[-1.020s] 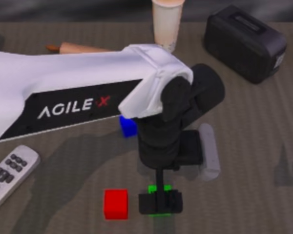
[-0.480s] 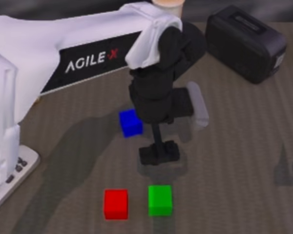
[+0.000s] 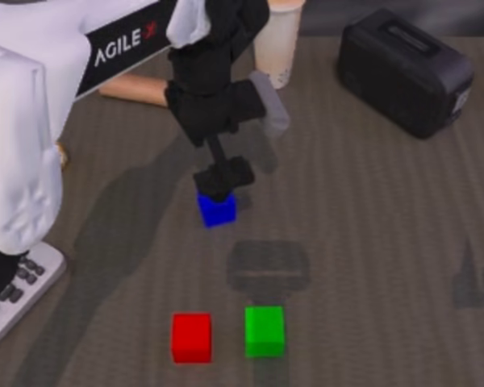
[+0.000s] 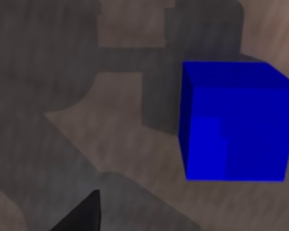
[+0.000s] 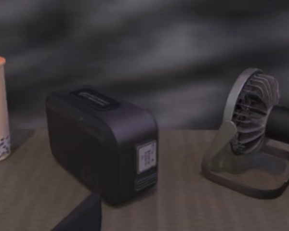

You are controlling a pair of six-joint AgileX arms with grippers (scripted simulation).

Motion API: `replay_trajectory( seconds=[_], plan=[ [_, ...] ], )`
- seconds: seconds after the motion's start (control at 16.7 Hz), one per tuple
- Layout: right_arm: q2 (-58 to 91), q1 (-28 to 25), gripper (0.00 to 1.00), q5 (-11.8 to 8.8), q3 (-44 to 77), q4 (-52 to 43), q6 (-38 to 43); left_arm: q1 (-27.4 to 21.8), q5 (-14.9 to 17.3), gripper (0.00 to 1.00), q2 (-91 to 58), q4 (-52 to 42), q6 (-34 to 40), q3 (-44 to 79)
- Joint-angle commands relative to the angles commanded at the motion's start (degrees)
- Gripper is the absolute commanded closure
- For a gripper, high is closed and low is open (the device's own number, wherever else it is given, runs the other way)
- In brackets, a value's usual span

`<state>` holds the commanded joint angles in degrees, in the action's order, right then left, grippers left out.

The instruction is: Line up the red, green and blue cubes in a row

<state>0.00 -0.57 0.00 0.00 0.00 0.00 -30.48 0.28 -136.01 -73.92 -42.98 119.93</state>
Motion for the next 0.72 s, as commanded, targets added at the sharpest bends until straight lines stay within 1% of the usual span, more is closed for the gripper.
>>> replay_trajectory(
  seconds=[0.36, 0.48, 0.72],
  plan=[
    [0.0, 0.0, 0.00, 0.0, 0.0, 0.0, 0.0, -0.1, 0.0, 0.00, -0.1, 1.1, 0.1, -1.0],
    [0.0, 0.0, 0.00, 0.0, 0.0, 0.0, 0.0, 0.0, 0.0, 0.00, -1.0, 4.3, 0.1, -3.5],
    [0.0, 0.0, 0.00, 0.0, 0.0, 0.0, 0.0, 0.1, 0.0, 0.00, -3.6, 14.1, -0.1, -10.0]
  ],
)
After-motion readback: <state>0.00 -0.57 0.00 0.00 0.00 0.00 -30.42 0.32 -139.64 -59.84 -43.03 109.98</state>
